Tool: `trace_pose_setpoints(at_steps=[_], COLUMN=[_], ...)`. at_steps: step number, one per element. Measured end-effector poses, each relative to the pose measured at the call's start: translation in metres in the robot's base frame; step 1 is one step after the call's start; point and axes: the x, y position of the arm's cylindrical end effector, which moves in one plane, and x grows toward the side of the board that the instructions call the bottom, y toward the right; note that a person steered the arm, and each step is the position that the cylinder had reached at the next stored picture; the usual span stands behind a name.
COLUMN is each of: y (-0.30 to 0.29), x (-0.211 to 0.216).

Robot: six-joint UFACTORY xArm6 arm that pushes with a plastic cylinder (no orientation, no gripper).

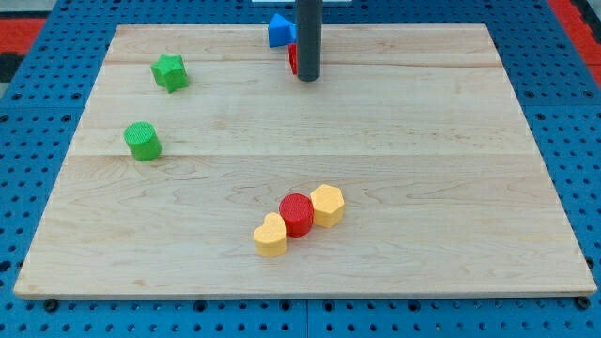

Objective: Point your arm above green star

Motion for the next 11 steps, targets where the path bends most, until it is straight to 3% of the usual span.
trace_pose_setpoints(at_steps=[2, 3, 5, 7, 9, 11], y=[0.02, 0.007, -0.108, -0.231, -0.218, -0.264], x=[-0.011, 0.014, 0.073, 0.04, -0.029, -0.003])
